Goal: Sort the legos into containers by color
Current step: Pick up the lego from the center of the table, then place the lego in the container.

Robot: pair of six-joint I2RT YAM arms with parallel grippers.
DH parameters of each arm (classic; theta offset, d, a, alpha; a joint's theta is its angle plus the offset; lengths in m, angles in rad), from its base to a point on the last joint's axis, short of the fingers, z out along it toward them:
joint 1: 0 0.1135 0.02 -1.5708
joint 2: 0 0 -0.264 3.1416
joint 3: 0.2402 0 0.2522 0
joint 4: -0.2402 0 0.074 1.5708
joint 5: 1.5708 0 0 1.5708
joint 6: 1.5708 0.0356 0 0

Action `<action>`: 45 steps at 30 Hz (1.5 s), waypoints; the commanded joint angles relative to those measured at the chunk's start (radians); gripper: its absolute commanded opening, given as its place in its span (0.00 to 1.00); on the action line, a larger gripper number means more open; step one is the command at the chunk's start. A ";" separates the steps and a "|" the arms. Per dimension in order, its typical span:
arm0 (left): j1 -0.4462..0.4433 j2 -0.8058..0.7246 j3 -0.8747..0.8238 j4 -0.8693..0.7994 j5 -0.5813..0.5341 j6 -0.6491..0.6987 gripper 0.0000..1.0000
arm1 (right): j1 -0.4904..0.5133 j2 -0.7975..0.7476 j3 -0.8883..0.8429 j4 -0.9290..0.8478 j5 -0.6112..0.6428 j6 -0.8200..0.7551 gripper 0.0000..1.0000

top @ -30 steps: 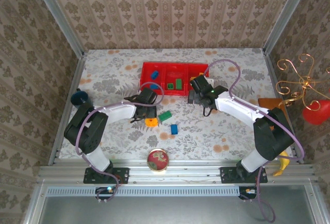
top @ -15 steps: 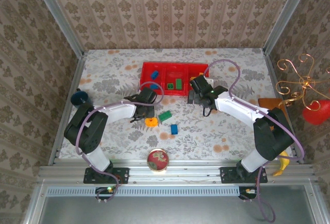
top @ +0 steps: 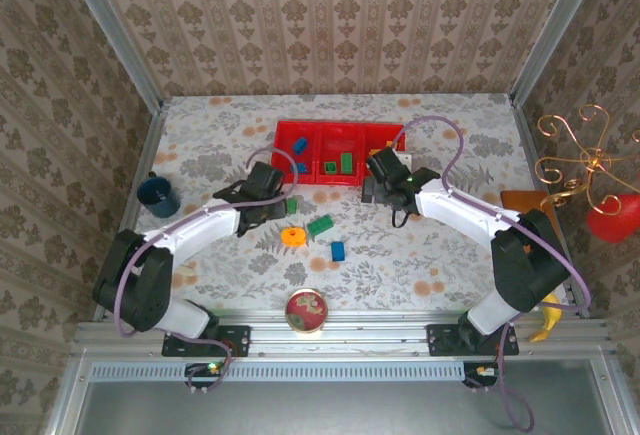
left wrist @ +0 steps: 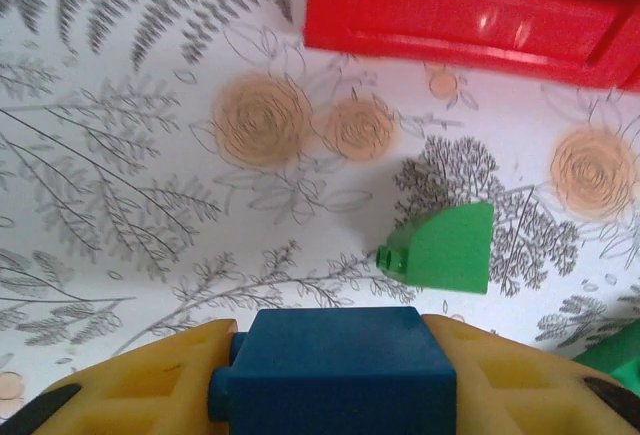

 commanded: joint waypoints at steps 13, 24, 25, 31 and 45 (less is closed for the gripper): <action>0.070 0.117 0.253 0.060 -0.001 0.174 0.30 | 0.031 -0.047 0.032 -0.028 0.049 0.037 1.00; 0.086 0.342 0.503 0.064 0.033 0.246 0.31 | 0.038 -0.070 0.012 -0.055 0.062 0.046 1.00; 0.087 0.355 0.515 0.065 0.036 0.247 0.31 | 0.039 -0.070 0.011 -0.053 0.061 0.046 1.00; 0.095 0.437 0.582 0.074 0.052 0.258 0.31 | 0.041 -0.064 0.010 -0.052 0.061 0.047 1.00; 0.101 0.564 0.707 0.050 0.069 0.259 0.44 | 0.054 -0.056 0.017 -0.050 0.062 0.047 1.00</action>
